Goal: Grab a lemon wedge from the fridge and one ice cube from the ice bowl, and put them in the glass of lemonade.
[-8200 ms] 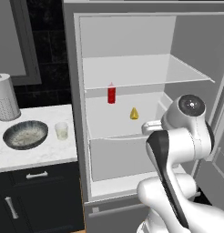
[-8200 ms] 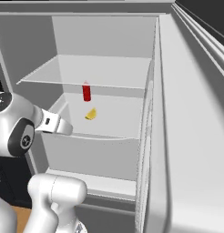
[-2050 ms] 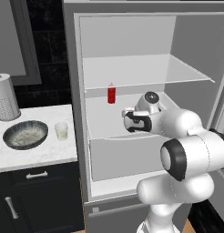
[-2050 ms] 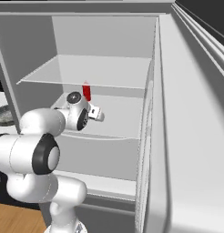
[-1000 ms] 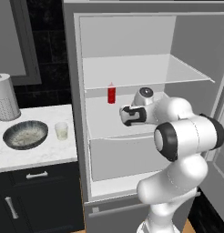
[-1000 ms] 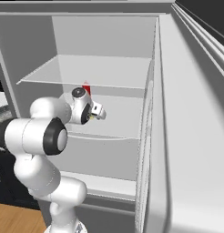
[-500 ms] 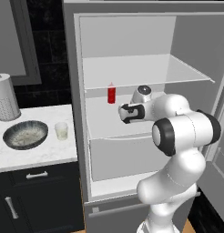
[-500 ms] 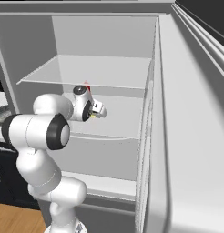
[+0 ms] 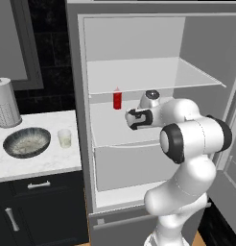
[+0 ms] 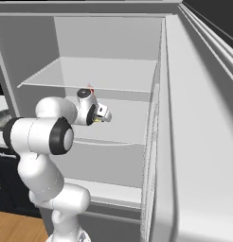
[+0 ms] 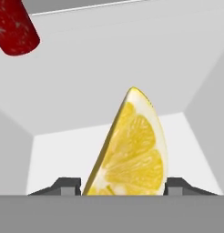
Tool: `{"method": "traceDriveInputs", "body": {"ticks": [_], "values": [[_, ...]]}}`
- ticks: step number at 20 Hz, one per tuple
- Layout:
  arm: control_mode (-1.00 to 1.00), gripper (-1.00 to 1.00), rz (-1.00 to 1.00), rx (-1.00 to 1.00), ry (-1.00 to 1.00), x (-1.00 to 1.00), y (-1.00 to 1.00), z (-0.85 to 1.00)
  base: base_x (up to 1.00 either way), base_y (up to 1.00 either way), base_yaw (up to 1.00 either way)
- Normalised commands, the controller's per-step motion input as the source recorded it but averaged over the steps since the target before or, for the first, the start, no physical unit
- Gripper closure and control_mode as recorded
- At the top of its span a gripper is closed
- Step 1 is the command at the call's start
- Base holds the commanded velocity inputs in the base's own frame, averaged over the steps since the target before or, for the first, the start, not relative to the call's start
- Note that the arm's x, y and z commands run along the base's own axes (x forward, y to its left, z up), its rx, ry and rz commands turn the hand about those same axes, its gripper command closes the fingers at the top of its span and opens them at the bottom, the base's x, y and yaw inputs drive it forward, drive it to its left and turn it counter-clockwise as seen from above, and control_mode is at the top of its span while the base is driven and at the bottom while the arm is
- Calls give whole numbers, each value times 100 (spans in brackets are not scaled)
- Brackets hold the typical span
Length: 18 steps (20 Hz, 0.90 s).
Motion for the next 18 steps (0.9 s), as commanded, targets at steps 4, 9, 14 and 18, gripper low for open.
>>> {"method": "traceDriveInputs", "body": {"ticks": [4, 9, 14, 18], "values": [[-100, 100, 0, 0, 0, 0, 0, -19, 0, 0, 0], [-100, 100, 0, 0, 0, 0, 0, 0, 0, 0, 0], [-100, 100, 0, 0, 0, -10, 0, -15, 0, 0, 0], [-100, 100, 0, 0, -1, -52, 0, -11, 0, 0, 0]]}}
